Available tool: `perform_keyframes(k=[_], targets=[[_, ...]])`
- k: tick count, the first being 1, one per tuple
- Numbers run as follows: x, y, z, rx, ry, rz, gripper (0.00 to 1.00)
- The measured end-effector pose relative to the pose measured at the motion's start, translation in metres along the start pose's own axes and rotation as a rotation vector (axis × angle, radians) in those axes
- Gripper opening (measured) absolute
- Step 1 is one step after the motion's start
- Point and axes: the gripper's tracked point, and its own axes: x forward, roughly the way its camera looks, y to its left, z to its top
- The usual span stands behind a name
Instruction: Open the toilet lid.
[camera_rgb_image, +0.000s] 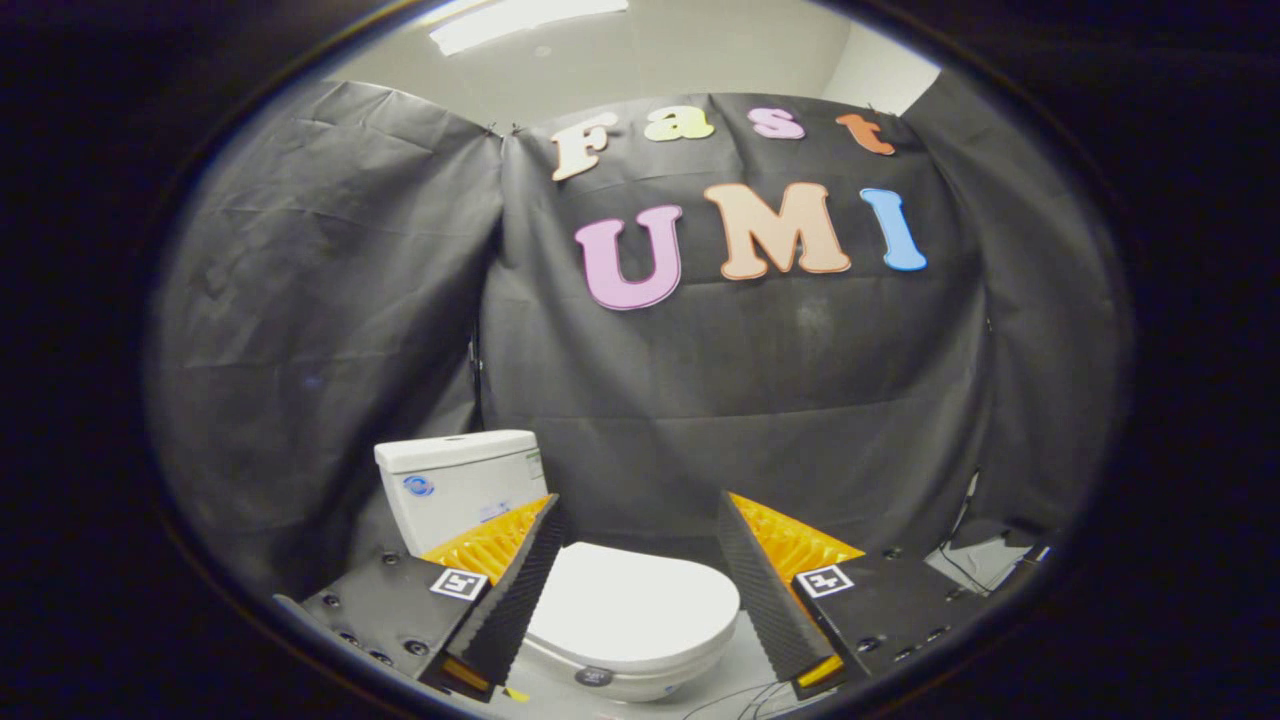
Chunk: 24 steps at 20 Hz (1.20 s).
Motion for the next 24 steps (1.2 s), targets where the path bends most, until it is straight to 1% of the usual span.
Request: perform_keyframes(k=[2, 5, 12, 14, 16, 18, 21, 24], targets=[[-0.001, 0.009, -0.003, 0.012, -0.002, -0.004, 0.96], [-0.003, 0.015, -0.008, 0.067, -0.011, -0.03, 0.96], [-0.005, 0.012, 0.001, 0.247, -0.15, -0.12, 0.96], [-0.006, 0.006, 0.003, 0.323, -0.194, -0.153, 0.93], [-0.006, -0.006, 0.002, 0.42, -0.237, -0.211, 0.9], [-0.005, -0.016, -0.002, 0.52, -0.289, -0.263, 0.9], [0.001, -0.024, -0.02, 0.675, -0.35, -0.316, 0.9], [0.014, -0.025, -0.055, 0.824, -0.358, -0.348, 0.9]])
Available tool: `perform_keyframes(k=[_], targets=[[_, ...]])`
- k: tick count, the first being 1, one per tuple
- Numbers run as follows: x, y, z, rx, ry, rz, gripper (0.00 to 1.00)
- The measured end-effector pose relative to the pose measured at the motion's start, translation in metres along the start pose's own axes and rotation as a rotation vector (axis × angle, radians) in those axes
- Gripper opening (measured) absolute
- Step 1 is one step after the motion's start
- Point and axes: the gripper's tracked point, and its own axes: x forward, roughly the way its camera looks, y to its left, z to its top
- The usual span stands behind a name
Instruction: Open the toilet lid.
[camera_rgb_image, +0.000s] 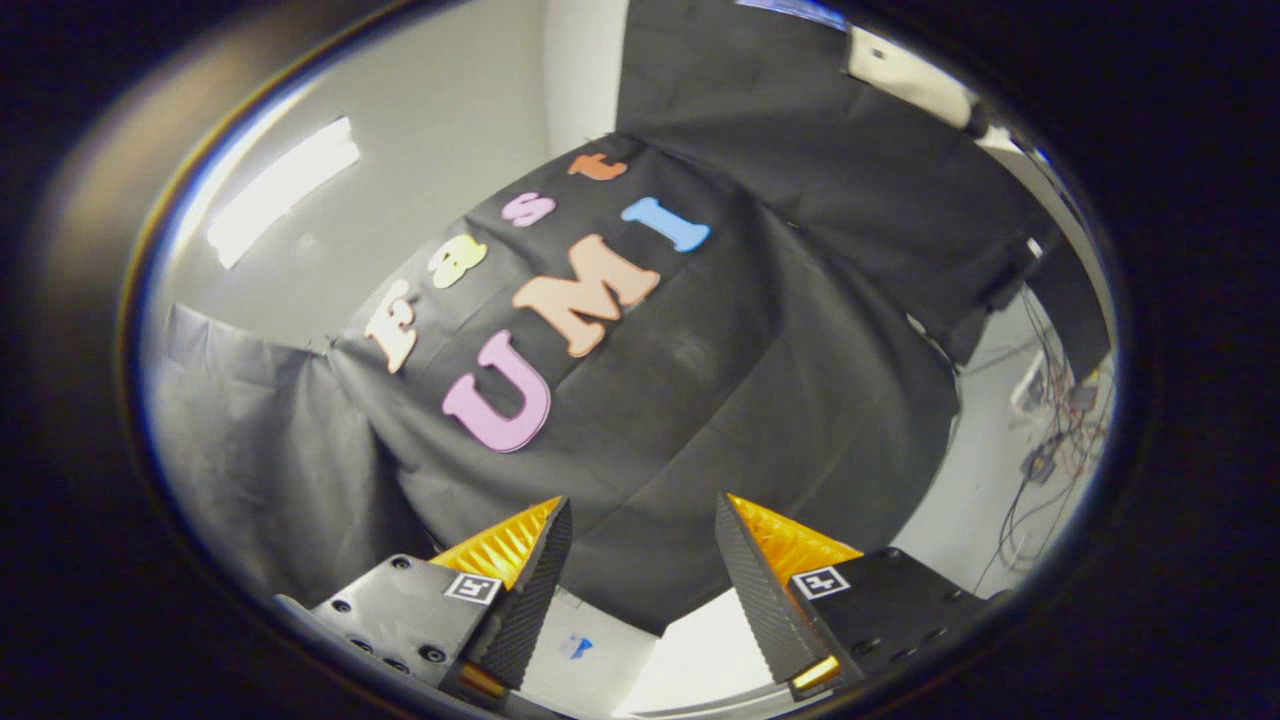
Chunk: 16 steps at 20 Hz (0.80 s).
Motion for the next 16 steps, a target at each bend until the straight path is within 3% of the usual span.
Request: perform_keyframes(k=[5, 9, 16], targets=[[-0.001, -0.044, -0.048, 0.212, 0.005, -0.09, 0.9], [-0.016, -0.083, -0.082, 0.322, 0.0, -0.193, 0.79], [-0.056, -0.144, -0.15, 0.322, 0.128, -0.446, 0.79]])
